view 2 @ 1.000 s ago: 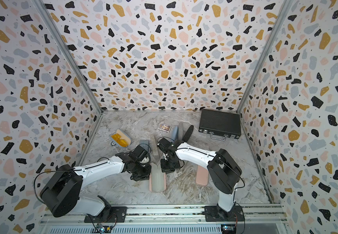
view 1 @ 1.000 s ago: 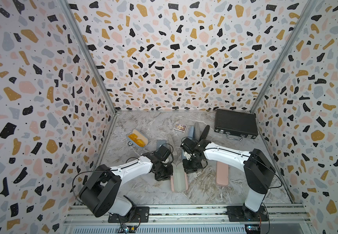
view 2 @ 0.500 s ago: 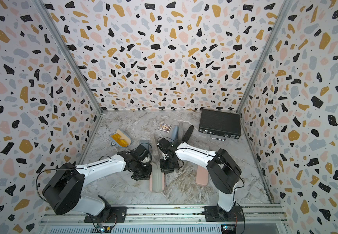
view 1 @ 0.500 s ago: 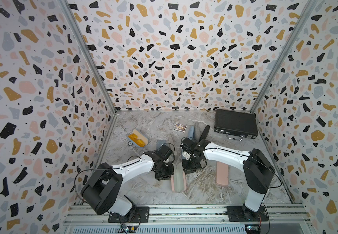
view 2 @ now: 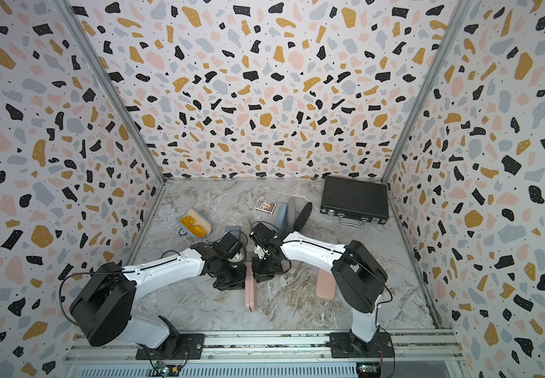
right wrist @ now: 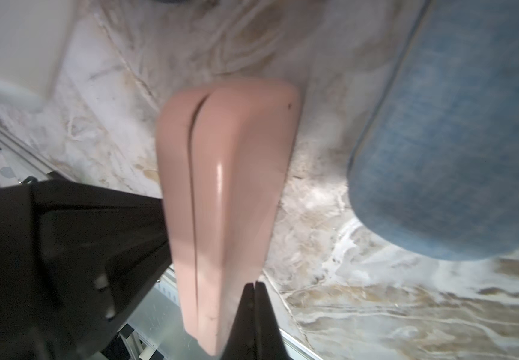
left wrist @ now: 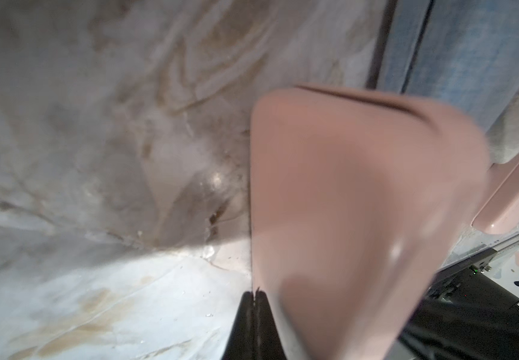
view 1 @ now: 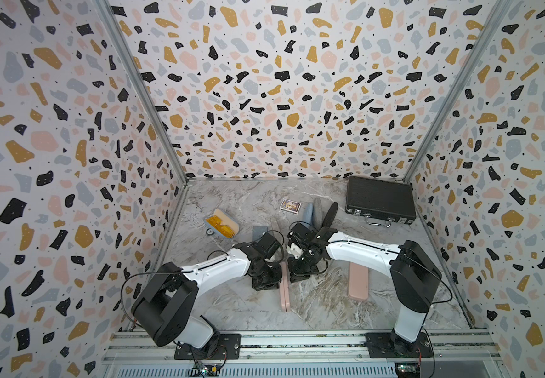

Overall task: Close the glasses case
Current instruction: Close the glasses case at the center of the board, then pick up the glasses case at the center of the board.

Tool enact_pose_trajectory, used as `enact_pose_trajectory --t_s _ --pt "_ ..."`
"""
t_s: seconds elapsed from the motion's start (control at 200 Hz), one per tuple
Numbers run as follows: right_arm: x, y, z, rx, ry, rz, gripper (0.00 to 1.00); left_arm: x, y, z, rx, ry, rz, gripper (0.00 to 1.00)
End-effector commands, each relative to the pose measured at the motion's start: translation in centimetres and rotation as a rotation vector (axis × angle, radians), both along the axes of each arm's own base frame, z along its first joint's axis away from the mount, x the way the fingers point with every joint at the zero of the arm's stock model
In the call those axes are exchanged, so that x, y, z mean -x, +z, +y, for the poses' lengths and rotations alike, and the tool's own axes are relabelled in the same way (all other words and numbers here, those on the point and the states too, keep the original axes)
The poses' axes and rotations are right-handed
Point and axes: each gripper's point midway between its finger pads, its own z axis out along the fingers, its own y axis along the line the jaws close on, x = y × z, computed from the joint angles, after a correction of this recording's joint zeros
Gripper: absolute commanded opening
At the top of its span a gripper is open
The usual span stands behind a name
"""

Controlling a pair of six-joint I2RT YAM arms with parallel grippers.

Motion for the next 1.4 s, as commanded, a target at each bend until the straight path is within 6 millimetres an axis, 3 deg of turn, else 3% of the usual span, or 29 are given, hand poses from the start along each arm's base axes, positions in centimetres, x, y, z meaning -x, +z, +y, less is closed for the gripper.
enact_pose_trajectory --t_s 0.0,0.18,0.41,0.661,0.951,1.186,1.397 --pt "0.0 2.7 2.3 -0.11 0.032 -0.021 0.0 -1.5 1.5 -1.7 0.059 -0.012 -0.056 0.0" --pt "-0.3 2.6 1.4 -0.071 0.02 -0.044 0.01 -1.4 1.9 -0.9 0.023 -0.005 -0.072 0.0" --pt "-1.2 3.0 -1.0 0.037 0.004 -0.137 0.16 -2.3 4.9 2.9 -0.124 0.023 -0.186 0.0" --pt "-2.8 4.8 -3.0 0.103 -0.016 -0.241 0.31 -4.2 7.3 7.3 -0.179 0.127 -0.227 0.26" --pt "-5.0 6.2 -6.4 0.12 -0.072 -0.284 0.37 -8.2 9.6 12.2 -0.194 0.278 -0.22 0.68" --pt "-6.8 5.9 -8.8 0.112 -0.102 -0.271 0.38 -12.2 10.1 15.9 -0.247 0.383 -0.162 0.75" --pt "-8.5 5.2 -10.5 0.092 -0.123 -0.229 0.38 -15.1 8.1 19.0 -0.31 0.455 -0.065 0.77"
